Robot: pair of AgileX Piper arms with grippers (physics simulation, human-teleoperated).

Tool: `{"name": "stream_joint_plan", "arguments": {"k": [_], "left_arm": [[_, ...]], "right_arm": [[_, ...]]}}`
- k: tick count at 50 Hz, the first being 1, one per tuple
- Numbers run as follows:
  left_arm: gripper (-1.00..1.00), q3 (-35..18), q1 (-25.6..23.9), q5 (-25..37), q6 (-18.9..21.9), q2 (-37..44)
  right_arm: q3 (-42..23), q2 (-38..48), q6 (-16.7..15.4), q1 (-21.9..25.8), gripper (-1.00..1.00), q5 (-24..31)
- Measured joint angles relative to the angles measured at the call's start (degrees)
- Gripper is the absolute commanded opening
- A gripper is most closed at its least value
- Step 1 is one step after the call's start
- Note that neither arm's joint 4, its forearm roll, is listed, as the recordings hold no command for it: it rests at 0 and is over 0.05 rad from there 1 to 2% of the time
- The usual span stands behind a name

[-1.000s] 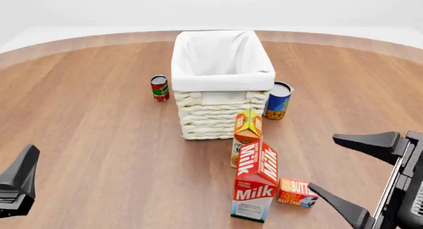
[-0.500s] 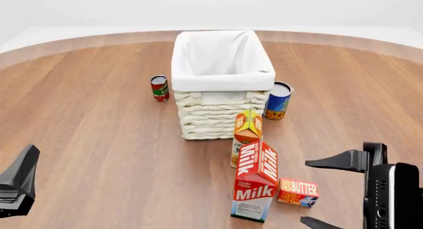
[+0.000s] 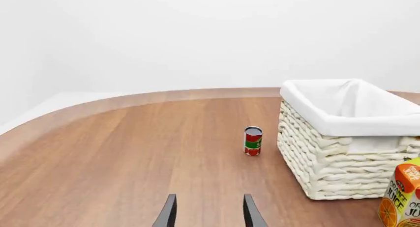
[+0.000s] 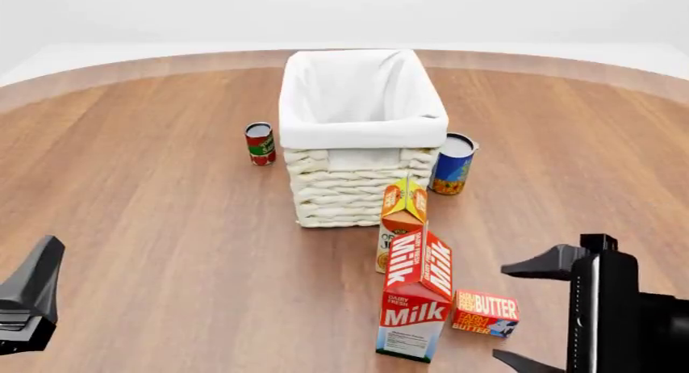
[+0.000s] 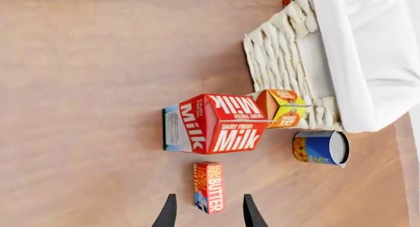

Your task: Pick up the butter and put it in the basket.

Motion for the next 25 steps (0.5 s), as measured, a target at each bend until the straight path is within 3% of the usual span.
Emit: {"name": "stream_joint_plan", "arguments": {"k": [13,25], "left_arm": [[1.0,0.0,0.0,0.0,0.0,0.0],[1.0,0.0,0.0,0.0,0.0,0.0]], "right_arm": [[-2.8,4.2,10.0,-3.2,1.0,1.1],[-0.7,7.5,12.5,-5.5,1.0,-0.4]]}}
